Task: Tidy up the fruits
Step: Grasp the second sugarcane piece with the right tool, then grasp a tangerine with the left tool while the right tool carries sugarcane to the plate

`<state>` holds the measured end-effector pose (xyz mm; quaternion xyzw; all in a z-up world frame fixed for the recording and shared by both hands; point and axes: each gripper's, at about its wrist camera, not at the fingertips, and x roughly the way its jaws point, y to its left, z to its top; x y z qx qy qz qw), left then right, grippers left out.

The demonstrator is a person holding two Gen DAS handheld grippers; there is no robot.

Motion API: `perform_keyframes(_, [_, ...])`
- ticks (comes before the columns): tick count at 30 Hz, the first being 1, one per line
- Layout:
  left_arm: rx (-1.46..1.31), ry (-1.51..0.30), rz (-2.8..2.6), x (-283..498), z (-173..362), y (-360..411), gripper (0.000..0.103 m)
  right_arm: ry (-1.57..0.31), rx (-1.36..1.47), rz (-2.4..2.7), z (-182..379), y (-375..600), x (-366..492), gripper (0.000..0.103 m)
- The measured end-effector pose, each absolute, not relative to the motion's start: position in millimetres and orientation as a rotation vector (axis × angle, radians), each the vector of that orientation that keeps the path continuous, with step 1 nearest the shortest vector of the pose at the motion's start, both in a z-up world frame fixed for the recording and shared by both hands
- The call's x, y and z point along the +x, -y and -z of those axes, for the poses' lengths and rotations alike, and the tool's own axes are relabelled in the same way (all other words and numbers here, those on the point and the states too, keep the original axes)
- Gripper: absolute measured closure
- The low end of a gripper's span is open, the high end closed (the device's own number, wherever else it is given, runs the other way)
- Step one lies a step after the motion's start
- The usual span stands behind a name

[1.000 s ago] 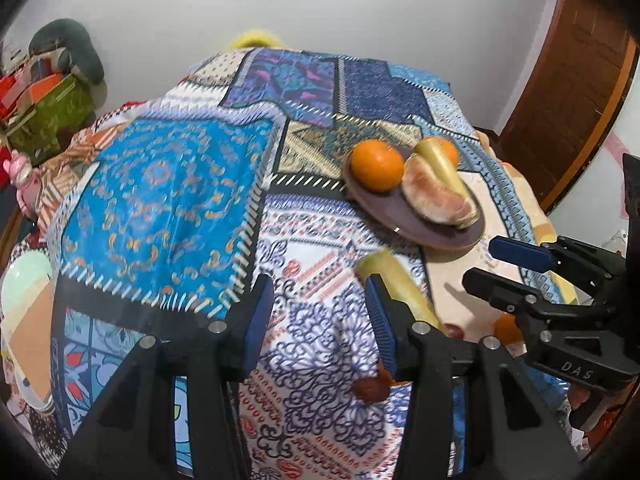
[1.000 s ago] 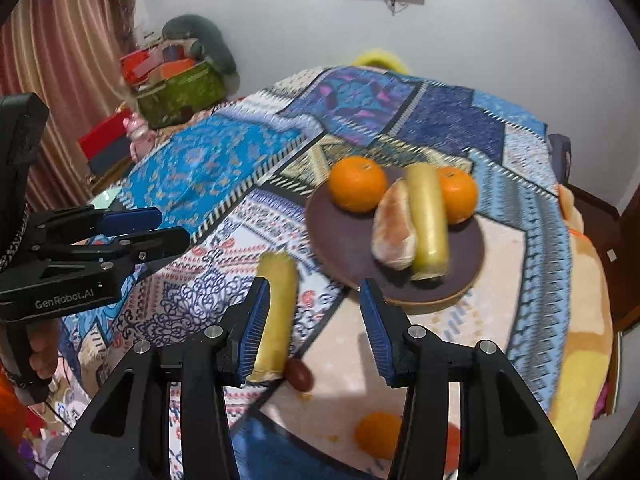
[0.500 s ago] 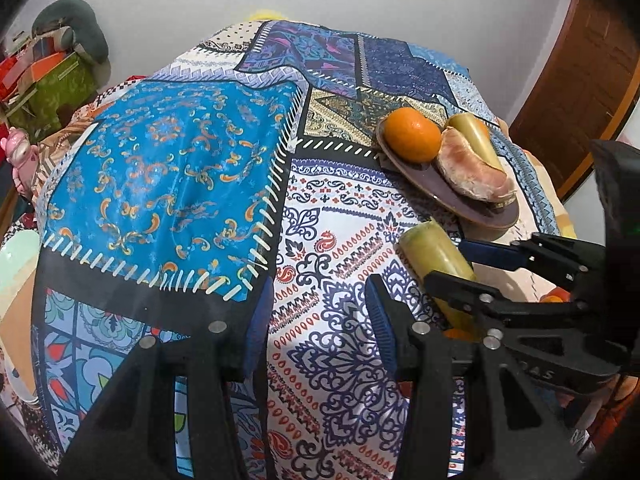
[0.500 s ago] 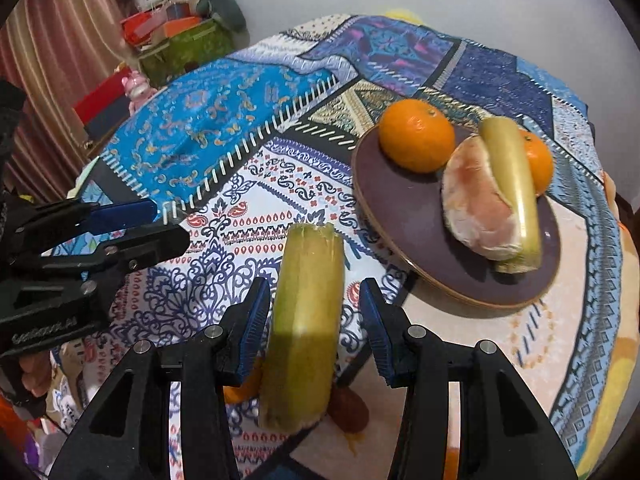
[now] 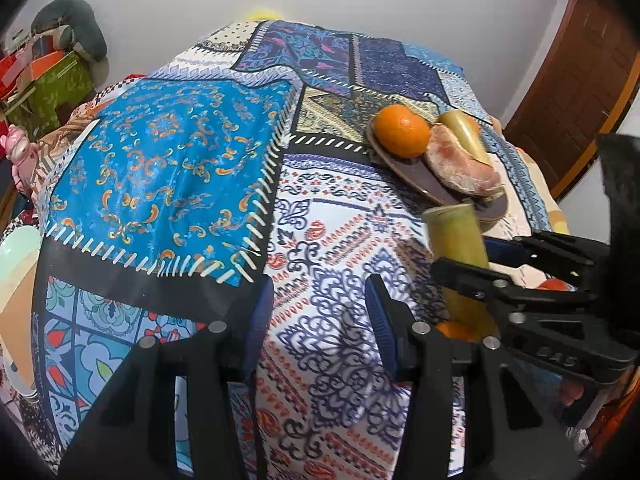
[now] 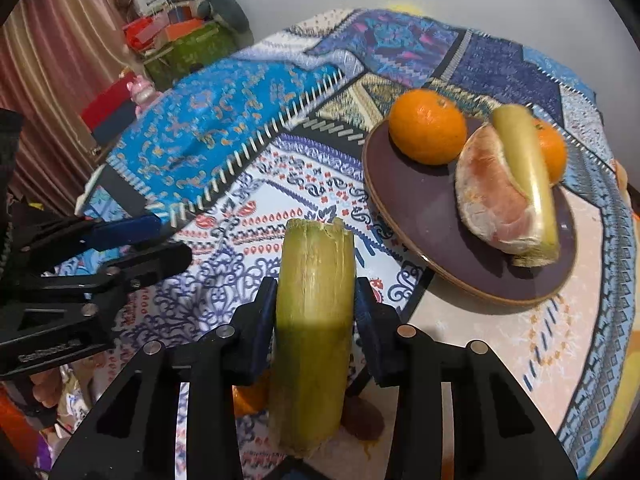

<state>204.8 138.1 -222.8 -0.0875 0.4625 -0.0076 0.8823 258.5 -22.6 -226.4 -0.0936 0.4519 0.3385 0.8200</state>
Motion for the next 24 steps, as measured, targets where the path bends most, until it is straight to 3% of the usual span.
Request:
perform_keyframes(14, [-0.168,-0.974,0.084,187,209,-95,0.056,-0.784,-0.098,-0.702,156,86,218,0.069])
perform_keyframes(24, [-0.132,-1.038,0.121,195,231,-65,0.056,-0.750,-0.052,-0.622,150,132,222,0.069])
